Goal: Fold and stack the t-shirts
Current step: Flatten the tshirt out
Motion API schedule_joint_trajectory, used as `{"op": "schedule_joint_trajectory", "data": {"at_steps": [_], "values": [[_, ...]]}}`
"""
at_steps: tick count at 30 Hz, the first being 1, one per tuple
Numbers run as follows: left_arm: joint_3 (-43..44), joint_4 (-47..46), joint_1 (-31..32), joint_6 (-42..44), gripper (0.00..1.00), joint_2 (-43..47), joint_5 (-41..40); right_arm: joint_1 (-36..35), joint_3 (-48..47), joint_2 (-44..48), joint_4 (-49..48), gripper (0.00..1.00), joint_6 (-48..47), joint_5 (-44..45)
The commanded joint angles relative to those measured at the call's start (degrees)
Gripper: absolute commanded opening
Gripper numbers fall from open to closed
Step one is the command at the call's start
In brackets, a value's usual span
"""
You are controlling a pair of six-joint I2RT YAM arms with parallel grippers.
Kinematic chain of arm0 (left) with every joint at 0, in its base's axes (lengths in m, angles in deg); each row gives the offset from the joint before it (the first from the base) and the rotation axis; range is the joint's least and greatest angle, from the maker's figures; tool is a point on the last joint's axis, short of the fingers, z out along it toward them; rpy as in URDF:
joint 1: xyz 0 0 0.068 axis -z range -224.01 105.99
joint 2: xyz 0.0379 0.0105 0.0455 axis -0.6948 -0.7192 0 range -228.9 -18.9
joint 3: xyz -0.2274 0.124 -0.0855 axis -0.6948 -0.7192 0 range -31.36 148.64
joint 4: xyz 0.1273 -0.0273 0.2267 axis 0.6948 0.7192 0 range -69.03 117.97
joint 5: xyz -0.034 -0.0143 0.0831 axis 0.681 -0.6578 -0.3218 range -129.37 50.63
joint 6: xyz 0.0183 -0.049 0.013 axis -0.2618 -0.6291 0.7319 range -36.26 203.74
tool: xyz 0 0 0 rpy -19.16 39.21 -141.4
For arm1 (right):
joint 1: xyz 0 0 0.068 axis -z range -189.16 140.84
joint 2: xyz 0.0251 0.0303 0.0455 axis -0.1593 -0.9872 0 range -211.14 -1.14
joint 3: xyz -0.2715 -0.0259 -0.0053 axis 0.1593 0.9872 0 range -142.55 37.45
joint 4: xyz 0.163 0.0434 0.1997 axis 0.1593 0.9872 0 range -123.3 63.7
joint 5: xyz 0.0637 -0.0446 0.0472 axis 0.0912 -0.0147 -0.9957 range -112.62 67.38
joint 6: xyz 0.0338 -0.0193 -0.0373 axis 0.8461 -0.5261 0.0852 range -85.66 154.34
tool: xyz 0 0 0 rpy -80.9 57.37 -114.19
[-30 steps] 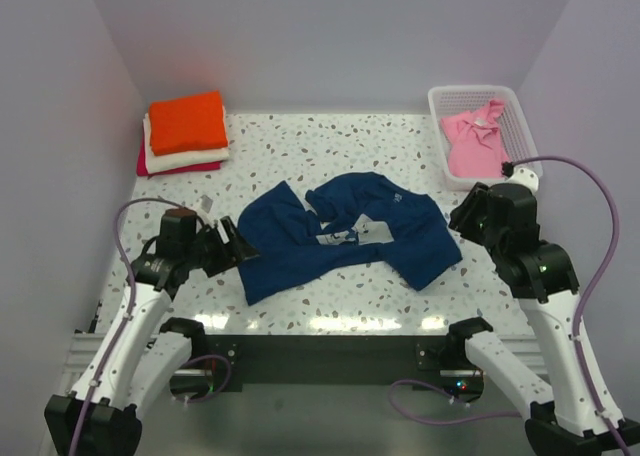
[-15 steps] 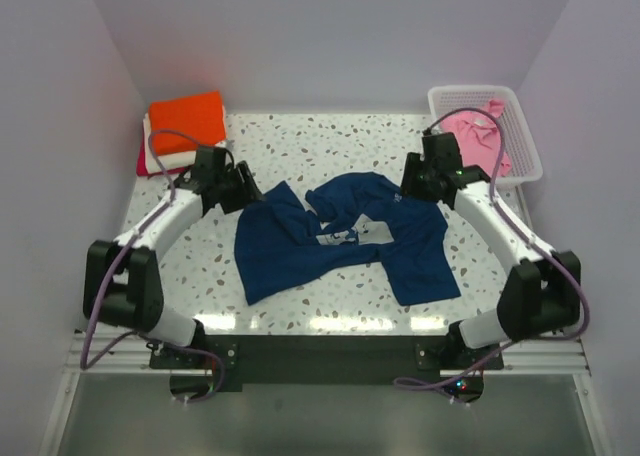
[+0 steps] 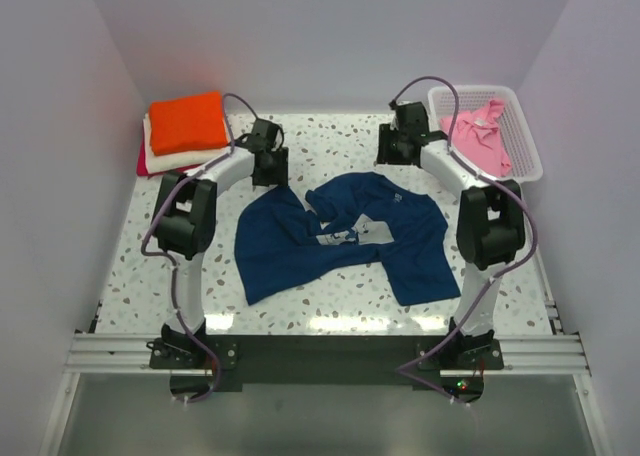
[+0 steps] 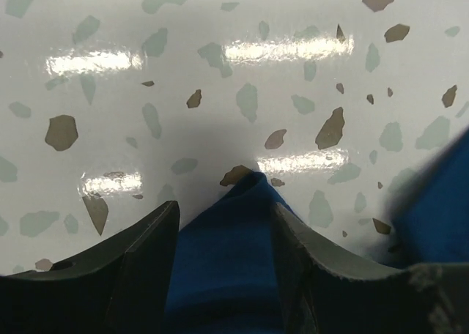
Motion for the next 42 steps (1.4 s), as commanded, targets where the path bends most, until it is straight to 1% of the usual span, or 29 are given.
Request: {"op": "schedule_joint_trajectory", "data": {"at_steps": [1, 5, 12, 14, 18, 19, 22, 24, 26, 28, 30, 36, 42], "values": [[3.2, 1.5, 0.3, 4.4, 0.57, -0.9, -2.8, 0.0, -4.8, -3.9, -2.6, 0.46, -2.9, -0.3], [5.4, 3.0, 0.8, 5.2, 0.57, -3.3, -2.7, 0.0, -9.7, -9.4, -1.1, 0.46, -3.3, -0.2], [4.4, 1.7, 2.4, 4.9, 0.55, -4.2, -1.3, -0.1, -18.4, -17.7, 1.7, 0.47, -4.8, 0.3], [4.4, 1.4, 2.5, 4.8, 0.53, -4.4, -0.8, -0.1, -21.3, -19.4, 3.5, 0.47, -5.0, -0.3], [4.3, 0.6, 2.5, 4.2, 0.42, -4.7, -0.1, -1.1, -21.0, -20.6, 3.6, 0.48, -4.8, -0.6], [4.3, 0.5, 2.5, 4.1, 0.34, -5.0, 0.0, -1.3, -20.7, -20.8, 3.6, 0.5, -5.4, -0.6], [4.4, 0.5, 2.5, 3.8, 0.21, -5.0, -0.1, -2.7, -20.0, -21.4, 4.0, 0.5, -6.2, 0.3], [4.4, 0.5, 2.5, 3.6, 0.15, -4.6, -0.7, -3.2, -19.3, -21.2, 4.1, 0.51, -6.3, 0.1], [4.9, 0.9, 2.5, 3.2, 0.04, -4.0, -2.8, -3.3, -17.7, -20.3, 3.1, 0.52, -6.0, 0.0], [5.2, 1.2, 2.4, 2.8, 0.01, -3.0, -3.9, -3.3, -16.8, -19.6, 2.7, 0.54, -5.8, -0.1], [5.4, 1.0, 2.2, 2.3, 0.0, -2.4, -4.9, -3.4, -16.4, -19.1, 2.7, 0.55, -5.9, 0.1], [5.3, 0.1, 1.7, 2.1, 0.0, -0.8, -4.7, -3.6, -16.8, -19.6, 4.5, 0.57, -7.0, 0.8], [4.9, 0.0, 0.5, 0.9, 0.0, 0.1, -6.1, -3.7, -16.7, -20.3, 6.0, 0.54, -7.6, 0.8]]}}
